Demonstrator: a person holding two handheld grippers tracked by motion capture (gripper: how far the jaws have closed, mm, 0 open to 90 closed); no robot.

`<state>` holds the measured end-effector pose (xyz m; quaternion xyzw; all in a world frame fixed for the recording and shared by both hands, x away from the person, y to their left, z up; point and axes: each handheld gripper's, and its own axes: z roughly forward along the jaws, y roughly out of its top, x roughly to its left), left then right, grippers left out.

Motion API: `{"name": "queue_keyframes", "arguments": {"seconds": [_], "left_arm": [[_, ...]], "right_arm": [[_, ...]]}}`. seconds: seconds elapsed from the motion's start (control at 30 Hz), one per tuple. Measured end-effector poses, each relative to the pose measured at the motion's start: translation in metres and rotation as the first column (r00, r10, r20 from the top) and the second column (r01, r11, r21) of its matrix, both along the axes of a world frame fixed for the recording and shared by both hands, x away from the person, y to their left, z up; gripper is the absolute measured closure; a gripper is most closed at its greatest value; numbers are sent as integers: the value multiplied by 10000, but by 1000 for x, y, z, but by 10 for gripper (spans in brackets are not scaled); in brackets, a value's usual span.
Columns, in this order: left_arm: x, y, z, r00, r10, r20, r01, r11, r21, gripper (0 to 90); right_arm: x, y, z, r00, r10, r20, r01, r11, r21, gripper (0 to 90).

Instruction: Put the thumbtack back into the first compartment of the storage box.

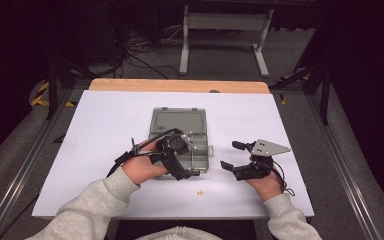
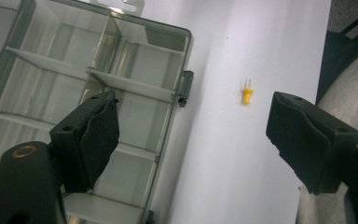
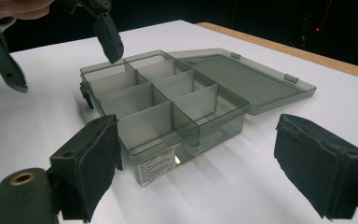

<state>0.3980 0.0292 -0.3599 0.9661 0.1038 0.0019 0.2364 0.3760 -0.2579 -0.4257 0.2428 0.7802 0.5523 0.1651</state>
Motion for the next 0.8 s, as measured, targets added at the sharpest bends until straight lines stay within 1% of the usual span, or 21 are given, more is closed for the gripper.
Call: {"name": "queue_keyframes", "arguments": {"seconds": [0.03, 0.2, 0.23, 0.43, 0.5, 0.63, 0.7, 0.8], "left_arm": [[-2, -1, 0, 10000, -16, 48, 16, 10000, 16, 179], [-9, -7, -1, 9998, -179, 5, 179, 9998, 40, 179], [-10, -8, -2, 9996, -295, 11, 295, 9995, 81, 179], [-13, -12, -4, 9988, -495, -61, 496, 9987, 104, 181], [-14, -14, -6, 9986, -523, -120, 524, 9986, 90, 183], [-16, -17, -12, 9980, -607, -172, 611, 9979, 210, 199], [-17, -18, -15, 9981, -577, -229, 581, 9982, 144, 204], [-18, -20, -18, 9971, -719, -256, 725, 9970, 252, 210]], "right_arm": [[0, 0, 0, 10000, 2, -2, -2, 10000, 0, 144], [0, 0, 0, 10000, 10, 17, -10, 10000, -20, 144], [0, 0, 0, 10000, 8, 4, -8, 10000, -1, 144], [0, 0, 0, 10000, 20, 28, -20, 10000, 2, 144], [0, 0, 0, 10000, 15, 6, -15, 10000, 9, 144], [0, 0, 0, 10000, 13, 12, -13, 10000, 31, 143], [0, 0, 0, 10000, 14, 8, -14, 10000, 35, 143], [0, 0, 0, 10000, 21, 6, -21, 10000, 31, 143]]}}
